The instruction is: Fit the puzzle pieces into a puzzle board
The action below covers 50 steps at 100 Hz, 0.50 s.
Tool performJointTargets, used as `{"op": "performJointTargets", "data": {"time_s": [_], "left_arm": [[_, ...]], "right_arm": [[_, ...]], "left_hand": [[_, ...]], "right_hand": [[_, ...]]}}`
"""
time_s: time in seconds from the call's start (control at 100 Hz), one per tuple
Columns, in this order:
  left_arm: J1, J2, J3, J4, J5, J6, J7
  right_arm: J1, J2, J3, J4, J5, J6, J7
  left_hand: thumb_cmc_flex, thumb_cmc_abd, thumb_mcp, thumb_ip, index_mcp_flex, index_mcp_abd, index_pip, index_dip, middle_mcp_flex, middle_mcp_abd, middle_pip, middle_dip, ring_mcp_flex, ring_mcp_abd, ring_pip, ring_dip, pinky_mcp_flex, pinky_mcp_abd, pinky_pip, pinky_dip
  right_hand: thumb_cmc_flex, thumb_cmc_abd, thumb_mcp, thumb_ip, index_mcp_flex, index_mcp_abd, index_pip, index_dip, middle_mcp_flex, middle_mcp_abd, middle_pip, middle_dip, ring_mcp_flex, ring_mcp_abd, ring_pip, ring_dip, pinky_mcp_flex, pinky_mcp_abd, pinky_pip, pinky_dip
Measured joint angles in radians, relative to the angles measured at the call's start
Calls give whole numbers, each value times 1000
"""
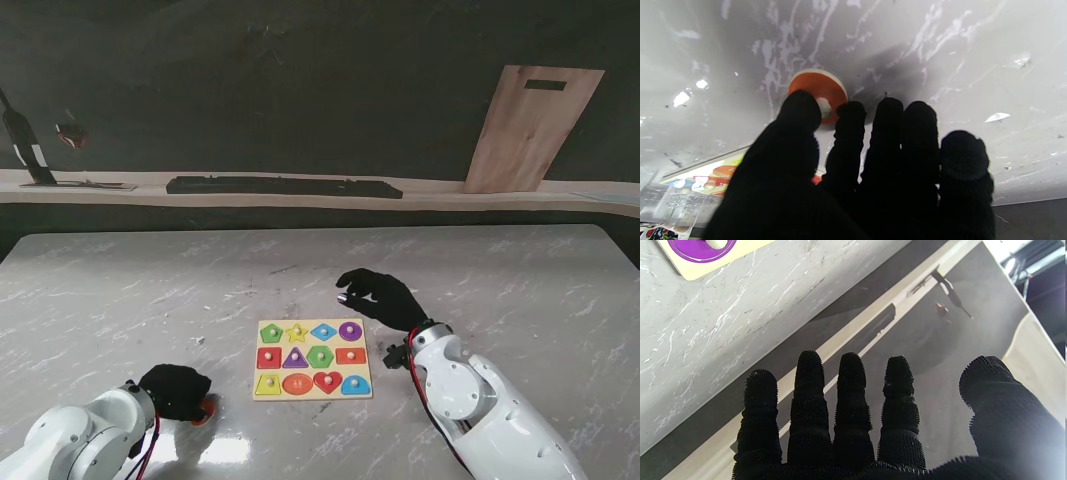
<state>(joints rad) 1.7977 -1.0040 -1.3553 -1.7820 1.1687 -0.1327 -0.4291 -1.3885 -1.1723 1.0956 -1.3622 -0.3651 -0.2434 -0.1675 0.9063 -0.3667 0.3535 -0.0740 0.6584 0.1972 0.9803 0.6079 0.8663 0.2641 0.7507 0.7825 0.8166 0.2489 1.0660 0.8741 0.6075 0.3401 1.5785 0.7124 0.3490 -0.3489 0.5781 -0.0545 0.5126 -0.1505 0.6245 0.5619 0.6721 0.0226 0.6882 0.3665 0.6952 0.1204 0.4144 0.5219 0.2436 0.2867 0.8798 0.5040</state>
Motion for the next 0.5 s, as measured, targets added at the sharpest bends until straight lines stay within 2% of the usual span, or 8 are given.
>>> {"op": "performJointTargets", "data": {"time_s": [0.13,0.32,0.43,0.5], "left_arm": [[-5,0,6,0,0,5,-5],[-10,1,11,-1,0,11,-17],[-9,1,11,-1,0,7,-10],[-6,1,10,2,1,-6,23]], "right_arm": [[-1,0,1,-1,-1,0,0],[-2,0,3,-1,-1,0,-2],[-2,0,3,-1,-1,0,-2],[-2,0,3,-1,0,0,-2]], "left_hand": [[12,0,0,0,0,14,7,0,0,0,0,2,0,0,0,0,0,0,0,0],[12,-15,44,-4,0,26,20,-2,11,-1,0,85,2,0,0,0,1,0,0,0],[-13,-57,154,-5,0,27,42,-2,31,-7,-2,122,15,-2,0,0,10,0,8,0],[-13,-83,246,-5,-8,-14,50,-10,43,-14,-2,140,23,-7,1,0,19,0,15,0]], "right_hand": [[0,0,0,0,0,0,0,0,0,0,0,0,0,0,0,0,0,0,0,0],[0,0,0,0,0,0,0,0,0,0,0,0,0,0,0,0,0,0,0,0],[0,0,0,0,14,-6,0,0,0,0,0,0,0,0,0,0,0,0,0,0],[0,0,0,0,14,-10,0,0,0,0,0,0,0,0,0,0,0,0,0,0]]}}
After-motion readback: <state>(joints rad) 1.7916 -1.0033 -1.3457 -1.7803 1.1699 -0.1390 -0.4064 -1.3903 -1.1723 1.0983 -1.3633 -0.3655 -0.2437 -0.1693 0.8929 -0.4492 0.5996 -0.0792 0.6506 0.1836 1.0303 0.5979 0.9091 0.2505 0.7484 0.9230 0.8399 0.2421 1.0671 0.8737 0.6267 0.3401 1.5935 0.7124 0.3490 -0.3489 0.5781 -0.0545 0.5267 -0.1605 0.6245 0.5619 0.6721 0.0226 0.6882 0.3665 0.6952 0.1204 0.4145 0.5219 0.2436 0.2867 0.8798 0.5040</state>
